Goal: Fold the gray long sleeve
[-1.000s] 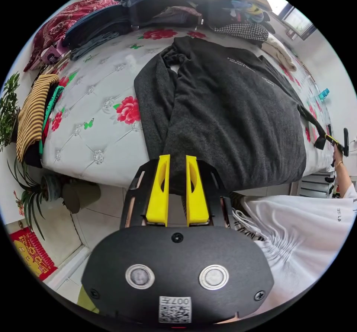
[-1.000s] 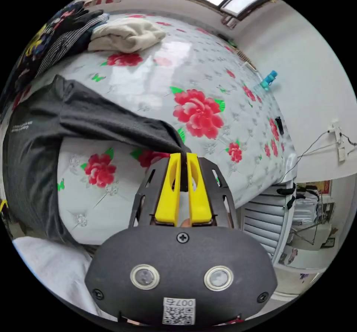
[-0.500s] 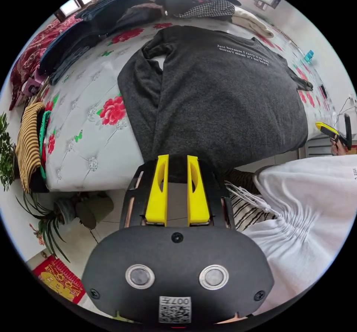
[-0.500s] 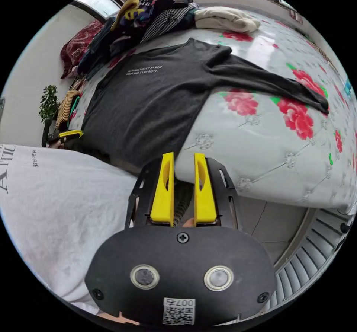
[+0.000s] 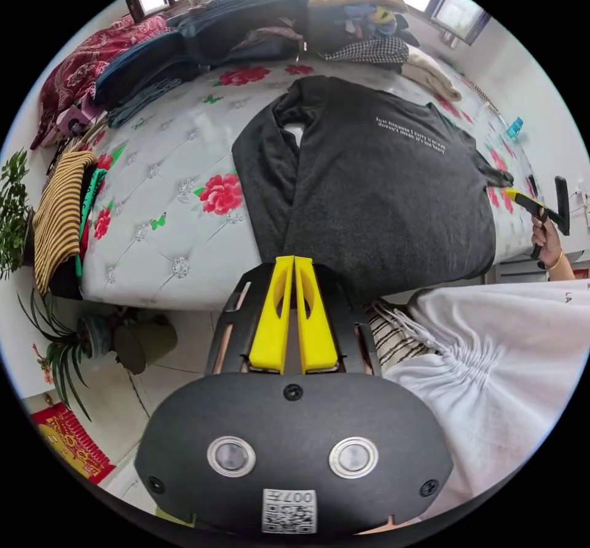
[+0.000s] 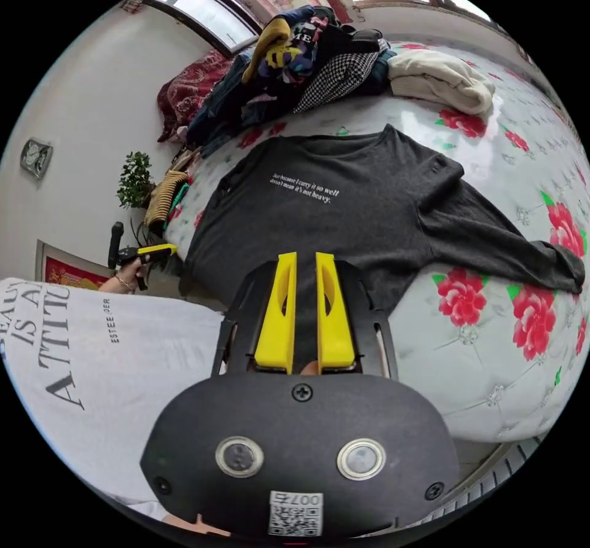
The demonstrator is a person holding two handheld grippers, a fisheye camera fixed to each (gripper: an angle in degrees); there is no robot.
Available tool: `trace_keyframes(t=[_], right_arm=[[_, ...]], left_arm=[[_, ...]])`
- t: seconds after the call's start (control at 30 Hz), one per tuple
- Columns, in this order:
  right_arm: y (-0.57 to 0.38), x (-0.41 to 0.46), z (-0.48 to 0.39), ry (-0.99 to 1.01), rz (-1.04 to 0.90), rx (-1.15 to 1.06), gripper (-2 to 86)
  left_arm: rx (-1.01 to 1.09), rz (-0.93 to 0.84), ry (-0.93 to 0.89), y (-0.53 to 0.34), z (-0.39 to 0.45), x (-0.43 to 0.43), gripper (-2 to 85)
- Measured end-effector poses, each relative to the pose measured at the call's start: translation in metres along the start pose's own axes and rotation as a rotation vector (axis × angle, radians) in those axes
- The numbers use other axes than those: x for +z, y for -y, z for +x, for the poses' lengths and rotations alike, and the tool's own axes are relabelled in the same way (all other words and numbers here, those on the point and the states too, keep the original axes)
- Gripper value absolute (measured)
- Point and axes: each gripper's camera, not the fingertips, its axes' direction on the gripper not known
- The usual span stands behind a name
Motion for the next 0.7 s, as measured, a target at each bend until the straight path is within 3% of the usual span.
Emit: trace_keyframes(t=[0.17,0.47,0.7], right_arm=[[0.112,0.036,0.052,0.408,0.069,0.193,7.7],[0.238,0.158,0.137,0.408,-0.052,0.489,8.4],[0.256,0.198,0.166,0.429,-0.142,0.519,4.9]], left_arm=[[0.074,0.090,-0.074,0.055,-0.013,-0.003,-0.7],[0.239,0.117,-0.137,0.181,-0.034,0.035,-0.7],[0.271,0.054,-0.158,0.223,-0.059,0.074,-0.9]])
